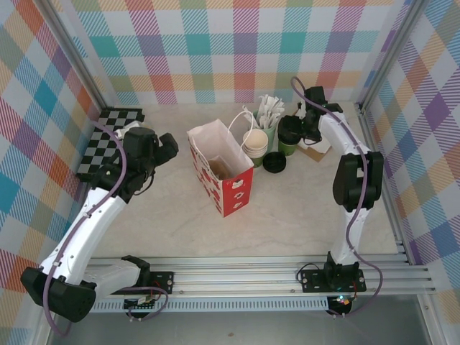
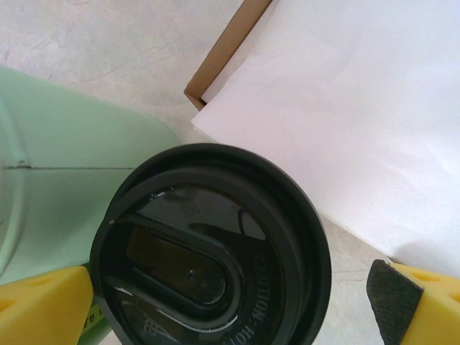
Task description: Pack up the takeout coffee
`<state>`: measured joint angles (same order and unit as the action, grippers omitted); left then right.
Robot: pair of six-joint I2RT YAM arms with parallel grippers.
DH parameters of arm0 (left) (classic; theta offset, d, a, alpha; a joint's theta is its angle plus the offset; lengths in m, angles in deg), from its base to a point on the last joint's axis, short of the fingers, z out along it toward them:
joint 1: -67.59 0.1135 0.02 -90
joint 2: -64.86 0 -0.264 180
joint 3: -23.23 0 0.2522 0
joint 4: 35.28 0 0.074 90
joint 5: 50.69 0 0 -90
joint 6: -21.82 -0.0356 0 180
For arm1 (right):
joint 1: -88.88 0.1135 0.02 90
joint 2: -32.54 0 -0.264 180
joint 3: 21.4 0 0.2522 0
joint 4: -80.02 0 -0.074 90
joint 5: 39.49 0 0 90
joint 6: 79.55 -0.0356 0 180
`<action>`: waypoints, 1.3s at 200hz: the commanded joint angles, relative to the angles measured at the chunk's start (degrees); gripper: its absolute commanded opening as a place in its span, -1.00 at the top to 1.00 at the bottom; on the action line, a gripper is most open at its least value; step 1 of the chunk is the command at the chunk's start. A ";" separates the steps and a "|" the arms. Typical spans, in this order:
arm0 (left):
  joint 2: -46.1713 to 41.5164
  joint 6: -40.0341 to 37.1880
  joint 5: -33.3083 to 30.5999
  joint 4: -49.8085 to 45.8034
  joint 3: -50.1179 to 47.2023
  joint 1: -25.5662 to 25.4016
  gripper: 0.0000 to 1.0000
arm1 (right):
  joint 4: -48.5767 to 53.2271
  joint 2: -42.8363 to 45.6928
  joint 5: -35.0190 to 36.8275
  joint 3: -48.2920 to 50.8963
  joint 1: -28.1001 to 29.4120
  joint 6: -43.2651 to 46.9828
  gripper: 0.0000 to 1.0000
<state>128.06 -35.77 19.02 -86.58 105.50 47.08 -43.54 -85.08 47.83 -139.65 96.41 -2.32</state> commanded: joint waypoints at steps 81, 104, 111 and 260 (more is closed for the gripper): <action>1.70 -0.85 -0.49 -2.10 2.95 0.74 -1.00 | 2.42 -2.83 -3.43 -2.85 -0.23 1.34 -1.00; 1.91 -0.69 -0.29 -1.87 2.84 0.74 -1.00 | 2.52 -2.95 -3.30 -2.65 -0.23 1.65 -0.88; 2.00 -0.68 -0.27 -1.84 2.82 0.74 -1.00 | 2.51 -2.88 -3.46 -2.56 -0.24 1.78 -0.85; -0.52 -1.41 5.49 6.66 -1.05 0.75 -1.00 | 2.86 15.85 0.92 18.48 -0.40 1.99 -0.63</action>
<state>129.41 -37.72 26.60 -82.30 105.77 47.12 -41.25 -75.95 47.16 -126.93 96.36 -0.62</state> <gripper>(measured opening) 0.999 0.815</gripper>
